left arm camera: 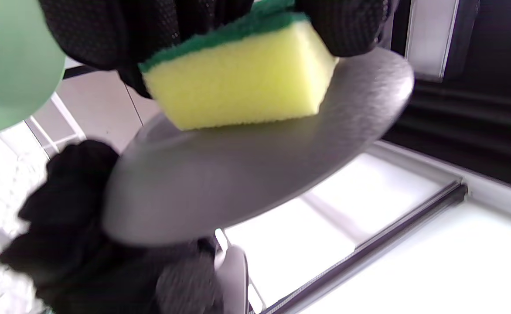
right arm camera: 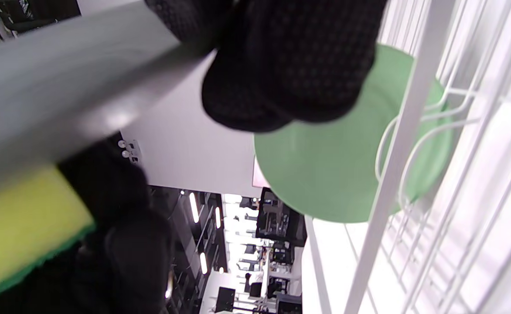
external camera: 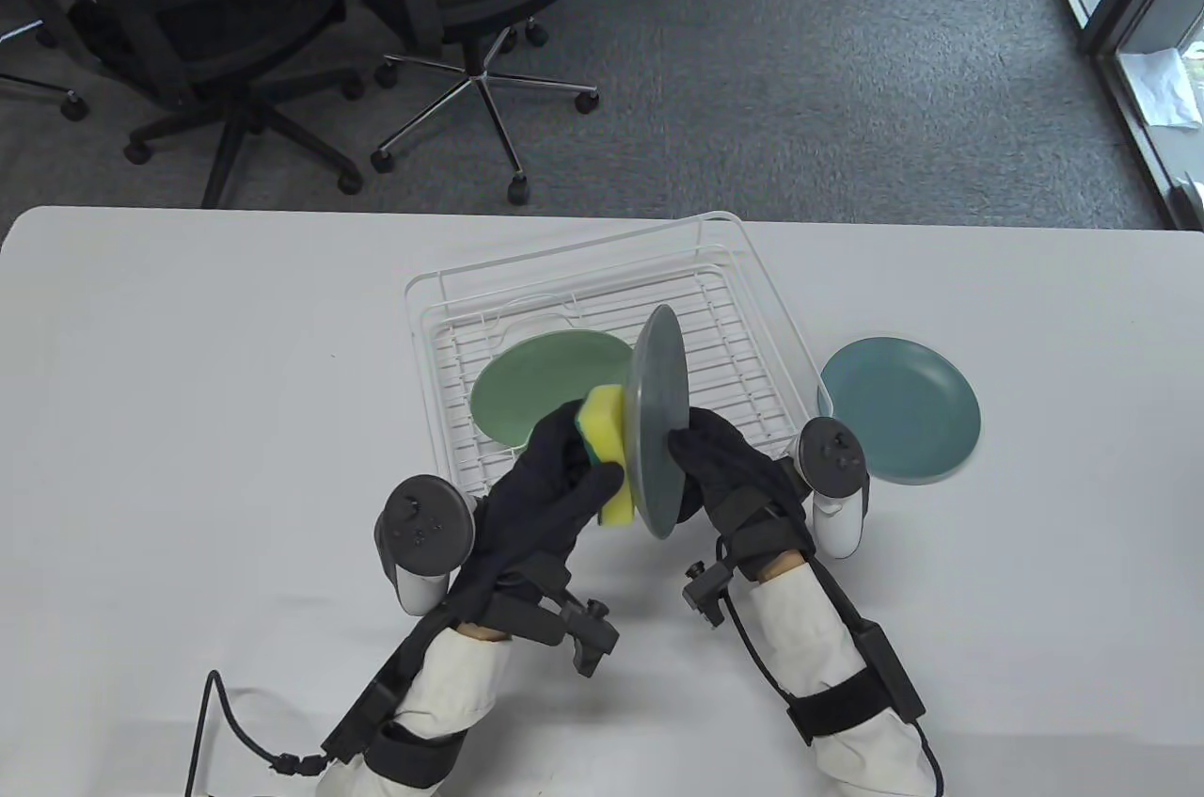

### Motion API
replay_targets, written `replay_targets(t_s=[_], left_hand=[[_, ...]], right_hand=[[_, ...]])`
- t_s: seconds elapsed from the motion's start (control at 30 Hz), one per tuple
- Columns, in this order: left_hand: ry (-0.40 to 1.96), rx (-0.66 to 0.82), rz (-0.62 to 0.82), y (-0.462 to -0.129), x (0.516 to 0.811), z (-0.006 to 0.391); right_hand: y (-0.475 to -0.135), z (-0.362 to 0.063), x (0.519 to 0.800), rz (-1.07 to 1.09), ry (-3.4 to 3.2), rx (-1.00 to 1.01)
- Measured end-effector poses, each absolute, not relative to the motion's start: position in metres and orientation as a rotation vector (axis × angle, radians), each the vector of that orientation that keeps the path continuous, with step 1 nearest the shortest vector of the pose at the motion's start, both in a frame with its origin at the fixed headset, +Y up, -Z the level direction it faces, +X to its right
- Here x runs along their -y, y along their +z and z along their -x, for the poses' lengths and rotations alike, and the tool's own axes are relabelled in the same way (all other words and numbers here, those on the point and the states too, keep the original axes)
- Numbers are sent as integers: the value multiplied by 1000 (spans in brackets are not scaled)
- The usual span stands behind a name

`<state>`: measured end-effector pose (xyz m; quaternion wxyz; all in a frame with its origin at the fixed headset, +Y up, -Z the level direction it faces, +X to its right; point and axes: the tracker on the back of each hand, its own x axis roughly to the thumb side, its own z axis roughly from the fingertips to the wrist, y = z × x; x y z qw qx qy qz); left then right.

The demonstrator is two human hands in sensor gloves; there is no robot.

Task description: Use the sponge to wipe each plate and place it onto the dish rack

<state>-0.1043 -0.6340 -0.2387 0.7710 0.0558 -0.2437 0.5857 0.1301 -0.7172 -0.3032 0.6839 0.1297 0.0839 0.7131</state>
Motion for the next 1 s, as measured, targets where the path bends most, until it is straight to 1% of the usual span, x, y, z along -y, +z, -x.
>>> replay_targets(t_s=[0.1, 0.3, 0.47, 0.63, 0.8, 1.0], left_hand=[[1205, 545, -96, -235, 637, 93], [956, 496, -219, -235, 639, 89], [972, 440, -207, -245, 643, 101], [1008, 385, -181, -255, 649, 116], [1087, 332, -212, -261, 647, 135], [1157, 331, -270, -259, 635, 152]], right_hand=[[-302, -126, 719, -306, 1541, -195], [-299, -114, 715, -379, 1465, -270], [-299, -107, 717, -391, 1511, -310], [-299, -102, 721, -409, 1540, -424], [-300, -98, 722, -442, 1640, -444], [-300, -99, 722, -429, 1735, -435]])
